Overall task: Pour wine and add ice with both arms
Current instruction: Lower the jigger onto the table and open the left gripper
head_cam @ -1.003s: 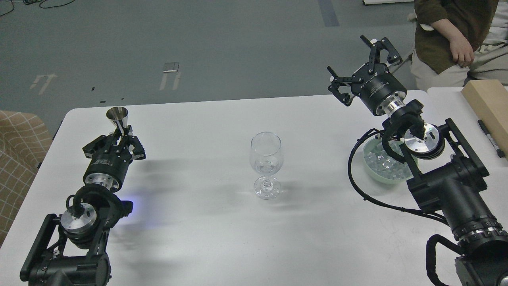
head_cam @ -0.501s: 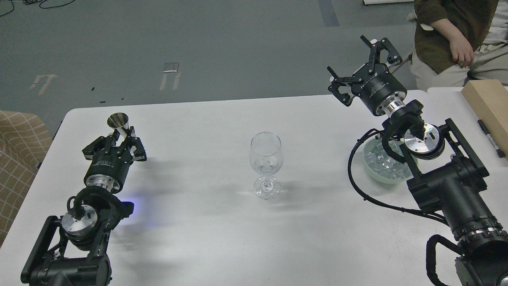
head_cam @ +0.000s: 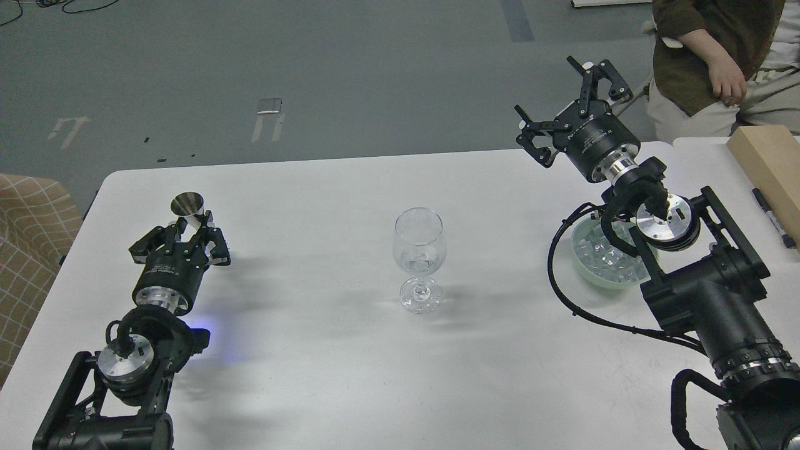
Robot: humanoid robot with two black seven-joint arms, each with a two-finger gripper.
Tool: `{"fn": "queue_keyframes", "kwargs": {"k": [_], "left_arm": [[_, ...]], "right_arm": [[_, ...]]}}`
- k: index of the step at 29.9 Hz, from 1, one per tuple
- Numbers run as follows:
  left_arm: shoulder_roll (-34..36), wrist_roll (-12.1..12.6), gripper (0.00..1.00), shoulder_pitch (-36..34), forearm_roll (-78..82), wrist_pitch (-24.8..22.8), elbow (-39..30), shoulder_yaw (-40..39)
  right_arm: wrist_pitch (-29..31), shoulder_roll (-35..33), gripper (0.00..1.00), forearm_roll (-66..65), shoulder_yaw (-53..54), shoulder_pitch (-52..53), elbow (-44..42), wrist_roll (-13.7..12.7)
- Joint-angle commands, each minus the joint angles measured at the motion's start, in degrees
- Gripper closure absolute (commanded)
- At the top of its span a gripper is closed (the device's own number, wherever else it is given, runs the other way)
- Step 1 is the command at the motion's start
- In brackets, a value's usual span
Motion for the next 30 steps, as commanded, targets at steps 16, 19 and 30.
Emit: {"fn": "queue_keyframes", "kwargs": {"k": [16,19,30], "left_arm": [[0.0,-0.1,0.53,0.7,0.1,-0.1,0.6,0.5],[-0.1,-0.1,0.52,0.8,0.1,-0.4,0.6,0.6],[0.0,0.2,0.38,0.8,0.3,-1.2,0.9,0.6]], "right_arm": [[0.0,0.0,0.00,0.0,0.1,0.0,0.0,0.1],[0.0,0.0,0.00,0.0,0.1,0.0,0.0,0.1],[0.0,0.0,0.00,0.0,0.1,0.0,0.0,0.1]]}}
